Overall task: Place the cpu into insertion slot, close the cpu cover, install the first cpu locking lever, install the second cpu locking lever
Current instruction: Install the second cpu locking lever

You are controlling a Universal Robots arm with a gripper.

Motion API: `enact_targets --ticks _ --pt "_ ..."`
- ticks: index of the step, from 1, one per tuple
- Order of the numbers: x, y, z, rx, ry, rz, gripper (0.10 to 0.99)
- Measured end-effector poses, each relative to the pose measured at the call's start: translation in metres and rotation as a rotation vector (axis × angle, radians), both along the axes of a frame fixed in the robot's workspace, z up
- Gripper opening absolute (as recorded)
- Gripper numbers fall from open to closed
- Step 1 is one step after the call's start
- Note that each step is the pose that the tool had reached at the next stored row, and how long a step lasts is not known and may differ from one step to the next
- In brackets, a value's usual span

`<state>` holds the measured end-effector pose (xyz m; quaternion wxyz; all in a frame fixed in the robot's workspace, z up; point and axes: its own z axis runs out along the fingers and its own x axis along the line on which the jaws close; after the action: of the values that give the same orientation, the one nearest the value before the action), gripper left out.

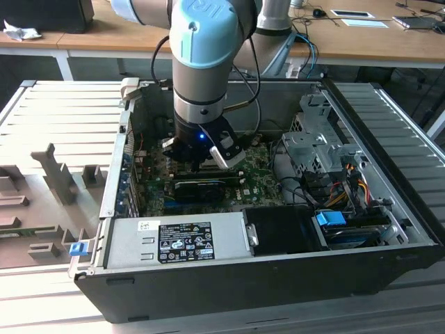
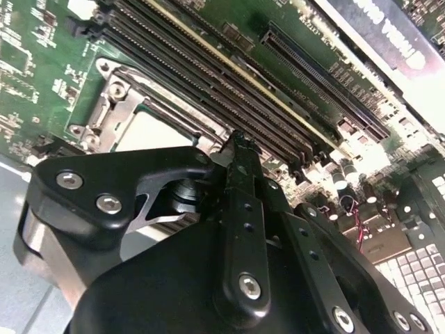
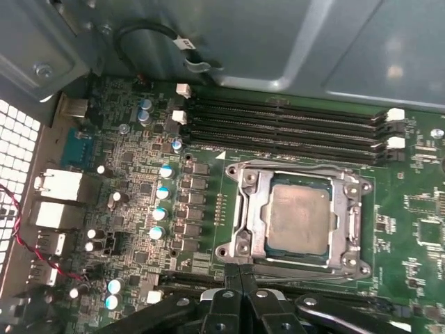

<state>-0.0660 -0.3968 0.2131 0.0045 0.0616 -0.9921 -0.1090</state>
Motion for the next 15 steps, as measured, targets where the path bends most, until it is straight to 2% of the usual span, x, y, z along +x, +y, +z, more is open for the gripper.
enact_targets --ticks 4,6,8,10,12,15 --pt "-0.0002 -0.0004 -0.0079 0.014 0.0000 0.000 0.106" --pt "-0.0005 -0.0024 -0.0093 0.035 0.0000 0.000 0.106" --pt "-0.0007 -0.0051 -0.0100 0.046 -0.0001 0.000 0.106" --pt "-0.0016 -0.0107 -0.0110 0.065 -0.0001 0.000 0.106" --pt "-0.0018 -0.0119 -0.0119 0.077 0.0000 0.000 0.106" --pt "-0.0024 -0.0121 -0.0141 0.103 -0.0001 0.000 0.106"
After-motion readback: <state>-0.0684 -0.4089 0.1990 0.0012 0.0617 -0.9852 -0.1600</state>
